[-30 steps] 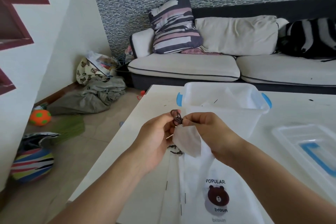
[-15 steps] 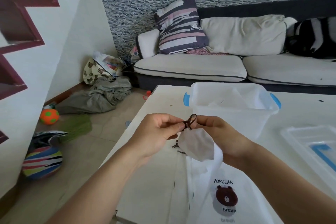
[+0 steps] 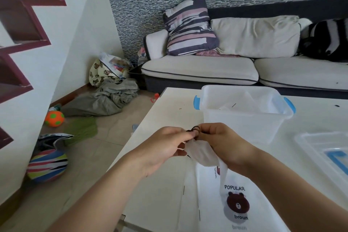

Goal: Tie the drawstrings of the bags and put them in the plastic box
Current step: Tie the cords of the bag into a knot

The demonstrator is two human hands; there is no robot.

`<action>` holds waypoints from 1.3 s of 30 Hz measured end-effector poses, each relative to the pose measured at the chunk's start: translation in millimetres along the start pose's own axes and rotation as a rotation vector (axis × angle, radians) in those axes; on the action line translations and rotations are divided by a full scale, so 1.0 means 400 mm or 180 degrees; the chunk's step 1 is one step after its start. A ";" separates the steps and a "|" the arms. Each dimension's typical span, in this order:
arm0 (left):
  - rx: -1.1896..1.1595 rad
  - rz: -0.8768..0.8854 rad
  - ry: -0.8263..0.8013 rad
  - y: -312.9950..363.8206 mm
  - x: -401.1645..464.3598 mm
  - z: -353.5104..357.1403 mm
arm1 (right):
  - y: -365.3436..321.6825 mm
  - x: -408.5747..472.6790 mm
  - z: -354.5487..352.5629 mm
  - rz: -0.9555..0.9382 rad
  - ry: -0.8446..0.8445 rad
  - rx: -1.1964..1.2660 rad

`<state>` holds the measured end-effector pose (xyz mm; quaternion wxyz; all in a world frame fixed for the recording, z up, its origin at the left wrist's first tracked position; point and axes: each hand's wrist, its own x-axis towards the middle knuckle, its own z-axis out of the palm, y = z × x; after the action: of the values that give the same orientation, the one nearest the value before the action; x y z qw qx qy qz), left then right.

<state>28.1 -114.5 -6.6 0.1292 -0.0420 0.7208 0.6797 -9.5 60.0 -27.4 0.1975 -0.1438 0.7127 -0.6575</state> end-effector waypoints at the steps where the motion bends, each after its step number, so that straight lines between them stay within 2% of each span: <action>1: 0.0212 0.0133 0.0009 -0.004 0.001 -0.005 | 0.001 -0.002 -0.002 0.0037 -0.0040 0.0069; 7: 0.0604 0.0593 0.0260 0.003 0.002 -0.061 | 0.004 -0.002 -0.030 0.0146 -0.0140 0.0259; 14: 0.2378 0.1698 0.0512 -0.018 0.029 -0.057 | -0.003 -0.010 -0.042 0.0405 -0.0167 0.0381; 18: 0.2359 0.1940 0.0743 -0.019 0.031 -0.036 | -0.002 -0.009 -0.054 0.0660 0.0053 0.0548; 21: 0.2158 0.2438 0.0959 -0.008 0.023 -0.014 | -0.005 -0.009 -0.057 0.0697 0.0169 0.0577; 23: 0.2142 0.2693 0.0894 -0.004 0.017 0.009 | -0.010 -0.012 -0.054 0.0667 0.0152 0.0517; 27: 0.1974 0.2701 0.0650 -0.011 0.019 0.036 | -0.017 -0.020 -0.052 0.0648 0.0050 0.0357; 35: 0.2062 0.2536 0.0778 -0.020 0.031 0.013 | -0.027 -0.027 -0.047 0.0457 0.0116 0.0332; 39: 0.1660 0.2191 0.0759 -0.023 0.038 0.019 | -0.028 -0.030 -0.049 0.0242 0.0055 0.0250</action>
<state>16.4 -105.9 -19.5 -0.1822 0.1563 0.8500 0.4690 -8.7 81.7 -13.9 0.2217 -0.1030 0.6930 -0.6783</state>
